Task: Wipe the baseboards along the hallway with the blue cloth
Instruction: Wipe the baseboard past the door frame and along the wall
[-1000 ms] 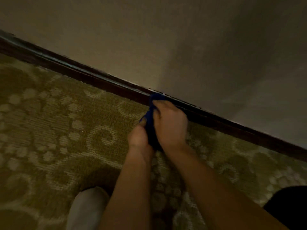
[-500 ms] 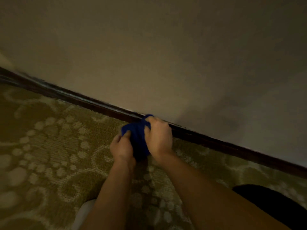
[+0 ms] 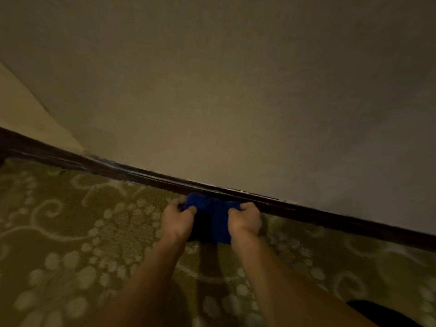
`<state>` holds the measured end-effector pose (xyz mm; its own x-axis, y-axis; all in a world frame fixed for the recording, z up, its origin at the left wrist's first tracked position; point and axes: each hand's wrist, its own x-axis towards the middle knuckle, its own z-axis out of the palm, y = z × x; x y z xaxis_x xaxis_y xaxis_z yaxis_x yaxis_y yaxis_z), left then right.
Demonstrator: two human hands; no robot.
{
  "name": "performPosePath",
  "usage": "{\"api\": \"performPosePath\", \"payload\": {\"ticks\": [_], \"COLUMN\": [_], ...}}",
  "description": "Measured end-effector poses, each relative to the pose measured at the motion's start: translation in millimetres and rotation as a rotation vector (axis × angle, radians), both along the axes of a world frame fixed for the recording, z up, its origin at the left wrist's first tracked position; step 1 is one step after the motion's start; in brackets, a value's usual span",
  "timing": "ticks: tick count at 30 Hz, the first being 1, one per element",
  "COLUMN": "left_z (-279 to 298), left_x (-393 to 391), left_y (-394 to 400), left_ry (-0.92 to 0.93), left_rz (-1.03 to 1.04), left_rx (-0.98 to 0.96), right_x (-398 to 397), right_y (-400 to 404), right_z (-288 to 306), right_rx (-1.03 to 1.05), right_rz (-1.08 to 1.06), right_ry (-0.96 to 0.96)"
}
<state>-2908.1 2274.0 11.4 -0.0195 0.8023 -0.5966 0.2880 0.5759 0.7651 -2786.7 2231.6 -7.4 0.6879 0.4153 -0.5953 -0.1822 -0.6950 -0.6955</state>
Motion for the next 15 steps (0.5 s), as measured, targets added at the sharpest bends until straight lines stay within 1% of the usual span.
{"api": "performPosePath", "payload": {"ticks": [3,8,10,12,14,15], "left_z": [-23,-54,-60,-58,-50,-46], "left_x": [-17,-37,-37,-34,-34,-34], "left_y": [9,23,26,30,34,36], "left_ry": [-0.014,-0.208,-0.290,-0.369,-0.433,-0.458], "left_rz": [-0.081,-0.095,-0.098,-0.119,-0.157,-0.169], "left_rx": [-0.062,-0.207,-0.267,-0.291,-0.313,-0.337], "right_x": [-5,-16,-15,-12,-14,-15], "right_y": [-6,-9,-5,-3,-2,-1], "right_z": [-25,-43,-33,-15,12,27], "right_rx": [-0.069,-0.072,-0.082,-0.045,-0.018,-0.030], "right_rz": [0.041,0.018,0.010,-0.049,-0.101,-0.082], "right_ry": [-0.037,-0.070,-0.101,-0.143,-0.132,-0.133]}}
